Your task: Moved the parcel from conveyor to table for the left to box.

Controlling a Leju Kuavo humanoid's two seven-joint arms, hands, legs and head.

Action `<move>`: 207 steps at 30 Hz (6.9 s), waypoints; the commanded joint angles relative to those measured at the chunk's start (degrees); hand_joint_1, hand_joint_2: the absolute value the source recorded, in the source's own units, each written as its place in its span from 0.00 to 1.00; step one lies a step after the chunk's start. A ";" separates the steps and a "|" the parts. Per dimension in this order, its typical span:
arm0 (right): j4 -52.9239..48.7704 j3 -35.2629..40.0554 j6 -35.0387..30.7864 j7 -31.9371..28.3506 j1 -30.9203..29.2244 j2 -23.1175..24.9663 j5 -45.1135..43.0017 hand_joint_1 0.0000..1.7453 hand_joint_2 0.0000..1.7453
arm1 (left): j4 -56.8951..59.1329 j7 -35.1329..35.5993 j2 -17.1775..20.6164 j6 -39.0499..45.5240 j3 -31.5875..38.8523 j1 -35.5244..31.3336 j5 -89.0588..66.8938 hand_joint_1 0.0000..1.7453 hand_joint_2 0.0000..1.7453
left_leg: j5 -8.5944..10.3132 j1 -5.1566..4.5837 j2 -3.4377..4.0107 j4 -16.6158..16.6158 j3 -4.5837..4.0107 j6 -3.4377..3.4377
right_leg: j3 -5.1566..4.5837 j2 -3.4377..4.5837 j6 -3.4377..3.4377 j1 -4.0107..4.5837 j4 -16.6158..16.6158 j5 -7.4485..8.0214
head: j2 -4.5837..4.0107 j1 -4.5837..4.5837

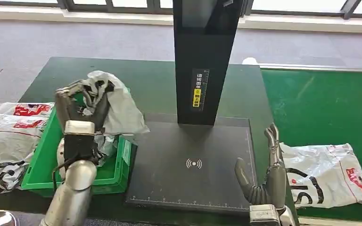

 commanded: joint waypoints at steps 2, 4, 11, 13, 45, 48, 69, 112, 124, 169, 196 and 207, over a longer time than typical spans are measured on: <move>0.65 -4.52 0.43 0.17 -0.61 2.18 -0.24 0.00 1.00 | 0.40 -0.54 2.23 0.02 9.08 -3.99 1.28 1.00 1.00 | 0.06 0.02 0.06 -0.09 -0.01 -0.02 | 0.00 -0.02 -0.06 0.03 -0.10 0.06 | 0.00 0.00; 0.26 -4.67 0.12 0.32 -0.41 2.41 -0.34 0.00 1.00 | 2.75 0.25 2.53 1.56 11.45 -7.51 2.72 1.00 1.00 | 0.04 0.02 0.01 -0.06 -0.02 -0.01 | 0.02 -0.06 -0.05 0.03 -0.08 0.04 | 0.00 0.00; -0.88 -4.82 -0.03 0.79 0.45 2.92 -0.29 0.00 1.00 | 11.95 3.41 3.11 -0.02 15.83 -14.21 1.69 1.00 1.00 | 0.09 0.02 -0.08 -0.05 -0.01 -0.05 | 0.02 -0.13 -0.08 0.02 -0.05 0.04 | 0.00 0.00; -0.83 -4.83 -0.03 0.80 0.42 2.92 -0.29 0.00 1.00 | 11.85 3.23 2.93 0.09 15.77 -13.94 1.62 1.00 1.00 | 0.10 0.03 -0.02 -0.10 0.01 -0.05 | 0.02 -0.08 -0.10 0.05 -0.11 0.09 | -0.02 0.00; -1.54 -6.17 0.23 2.17 1.28 2.84 0.88 0.00 1.00 | 47.67 16.71 2.16 -13.28 8.46 -20.66 -16.06 1.00 1.00 | 0.07 0.02 0.15 0.00 -0.08 -0.06 | -0.06 0.00 -0.09 0.02 -0.05 0.10 | -0.02 0.00; -1.69 -6.21 0.34 2.12 1.61 2.80 0.94 0.00 1.00 | 47.62 18.43 2.50 -14.49 7.76 -20.35 -17.29 1.00 1.00 | 0.11 0.03 0.16 -0.07 -0.07 -0.07 | -0.05 -0.04 -0.12 0.04 -0.12 0.14 | 0.00 0.00; -0.74 -6.27 -0.27 1.89 1.38 2.87 0.91 0.00 1.00 | 40.28 20.51 1.70 -2.39 11.05 -16.55 -16.12 0.00 0.00 | 0.08 0.01 0.27 -0.11 -0.03 -0.05 | -0.01 0.09 -0.11 0.03 -0.15 0.15 | 0.00 0.00; -4.21 -7.43 0.23 2.77 3.11 5.18 3.53 0.00 1.00 | 38.63 24.41 0.93 2.76 9.88 -14.76 -21.21 0.00 0.00 | 0.08 0.03 0.21 -0.06 -0.07 -0.06 | -0.03 0.04 -0.11 0.04 -0.12 0.13 | 0.00 0.00; -3.87 -7.47 0.82 2.76 2.55 5.46 3.68 0.00 1.00 | 34.78 26.39 0.83 3.70 9.79 -12.26 -25.83 0.00 0.00 | 0.04 0.00 0.24 -0.02 -0.08 -0.06 | -0.06 0.09 -0.09 0.01 -0.05 0.10 | 0.00 0.00; -3.12 -6.56 -0.99 3.60 2.63 4.57 4.64 0.00 1.00 | 24.84 28.92 -1.36 12.56 12.63 -7.82 -34.71 0.00 0.00 | 0.03 0.01 0.26 -0.03 -0.07 -0.06 | -0.04 0.11 -0.09 0.03 -0.06 0.11 | 0.00 0.00; -1.71 -4.05 -3.66 4.91 1.76 3.26 4.47 0.00 1.00 | 22.95 18.01 -10.78 12.81 36.35 -13.74 -41.91 0.00 0.00 | 0.07 0.01 0.16 -0.05 -0.11 -0.07 | -0.07 0.06 -0.11 0.02 -0.08 0.11 | 0.00 0.00; -2.12 -4.16 -3.18 5.03 1.87 3.41 4.54 0.00 1.00 | 18.37 21.47 -10.47 12.81 33.78 -11.88 -49.08 0.00 0.00 | 0.08 0.05 0.13 -0.09 -0.09 -0.08 | -0.02 -0.01 -0.12 0.07 -0.14 0.12 | -0.02 0.02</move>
